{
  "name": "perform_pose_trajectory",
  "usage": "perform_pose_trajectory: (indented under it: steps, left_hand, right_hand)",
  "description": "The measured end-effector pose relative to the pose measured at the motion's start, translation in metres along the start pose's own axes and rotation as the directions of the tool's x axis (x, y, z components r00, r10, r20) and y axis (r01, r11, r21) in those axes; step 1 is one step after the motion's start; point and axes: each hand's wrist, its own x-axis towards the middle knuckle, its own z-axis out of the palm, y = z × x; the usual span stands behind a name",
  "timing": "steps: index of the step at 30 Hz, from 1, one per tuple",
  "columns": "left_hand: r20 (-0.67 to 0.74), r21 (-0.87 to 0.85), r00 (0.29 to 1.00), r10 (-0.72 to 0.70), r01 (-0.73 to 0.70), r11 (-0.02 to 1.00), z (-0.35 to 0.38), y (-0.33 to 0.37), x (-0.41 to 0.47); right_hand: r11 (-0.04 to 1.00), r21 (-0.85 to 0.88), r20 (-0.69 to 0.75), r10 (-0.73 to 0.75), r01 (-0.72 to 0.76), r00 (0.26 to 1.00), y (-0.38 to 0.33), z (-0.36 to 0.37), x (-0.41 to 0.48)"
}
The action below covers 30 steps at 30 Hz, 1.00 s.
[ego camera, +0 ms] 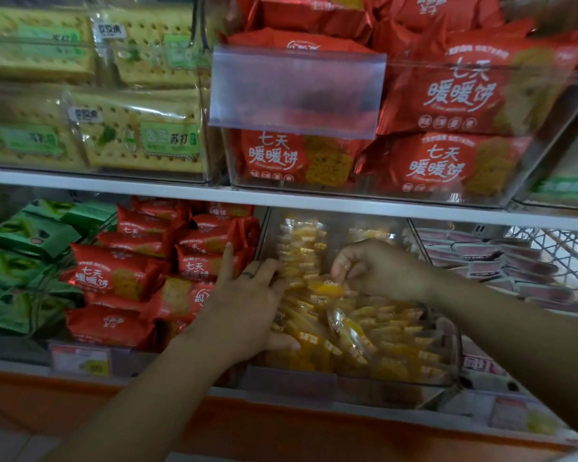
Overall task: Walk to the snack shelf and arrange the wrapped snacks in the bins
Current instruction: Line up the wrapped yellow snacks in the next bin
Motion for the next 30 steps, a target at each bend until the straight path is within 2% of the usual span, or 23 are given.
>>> perform_pose_trajectory:
  steps: [3,7,10,12,14,15,17,19,20,22,23,26,28,30]
  left_hand:
    - [-0.121,-0.005,0.993,-0.013,0.012,1.0,0.01,0.001,-0.006]
    - [-0.237,-0.024,0.972,0.01,-0.016,1.0,0.015,0.007,-0.017]
    - [-0.191,-0.072,0.982,0.007,-0.021,0.997,0.015,0.006,-0.023]
    - [-0.141,-0.066,0.99,0.023,-0.033,0.997,0.016,0.006,-0.024]
    - [-0.113,-0.072,0.992,0.051,-0.059,0.996,0.016,0.006,-0.023]
    - [-0.093,-0.081,0.994,0.053,-0.061,0.995,0.015,0.006,-0.022]
    - [-0.054,-0.075,0.998,0.042,-0.046,0.996,0.015,0.005,-0.02]
    - [-0.018,-0.058,0.999,0.037,-0.038,0.998,0.01,0.007,-0.018]
    - [0.004,-0.057,0.999,0.032,-0.032,0.998,0.006,0.008,-0.017]
    - [0.01,-0.056,1.0,-0.001,0.001,0.998,0.003,0.01,-0.015]
    - [0.016,-0.046,1.0,-0.007,0.008,0.999,0.003,0.011,-0.016]
    - [-0.036,-0.111,0.999,-0.029,0.025,0.993,0.007,0.012,-0.023]
    - [-0.03,-0.083,0.999,-0.017,0.014,0.996,0.006,0.014,-0.029]
    - [-0.106,-0.07,0.994,0.006,-0.014,0.997,0.011,0.013,-0.032]
  right_hand:
    - [0.994,-0.097,-0.141,-0.07,0.056,0.988,-0.009,0.012,0.01]
    - [0.98,-0.131,-0.163,-0.168,0.147,0.972,-0.024,0.038,0.031]
    - [0.984,-0.102,-0.085,-0.154,0.146,0.984,-0.028,0.047,0.041]
    - [0.993,0.028,-0.022,-0.112,0.112,0.993,-0.028,0.035,0.035]
    - [0.985,0.141,-0.066,-0.088,0.097,0.994,-0.022,0.018,0.019]
    - [0.986,0.123,-0.122,-0.095,0.11,0.988,-0.018,0.011,0.007]
    - [0.995,0.024,-0.148,-0.092,0.097,0.985,-0.012,0.002,-0.02]
    - [0.993,-0.117,-0.036,-0.02,0.016,0.999,-0.013,0.004,-0.044]
    - [0.966,-0.257,0.006,0.009,-0.008,1.0,-0.015,0.008,-0.051]
    - [0.825,-0.565,0.011,-0.009,0.013,1.0,-0.018,0.02,-0.056]
    - [0.767,-0.641,-0.012,-0.044,0.026,0.999,-0.021,0.025,-0.055]
    - [0.734,-0.679,-0.078,-0.077,0.003,0.994,-0.024,0.035,-0.048]
    - [0.756,-0.654,-0.108,-0.066,-0.021,0.992,-0.021,0.037,-0.044]
    - [0.791,-0.611,-0.116,-0.051,-0.031,0.992,-0.018,0.035,-0.043]
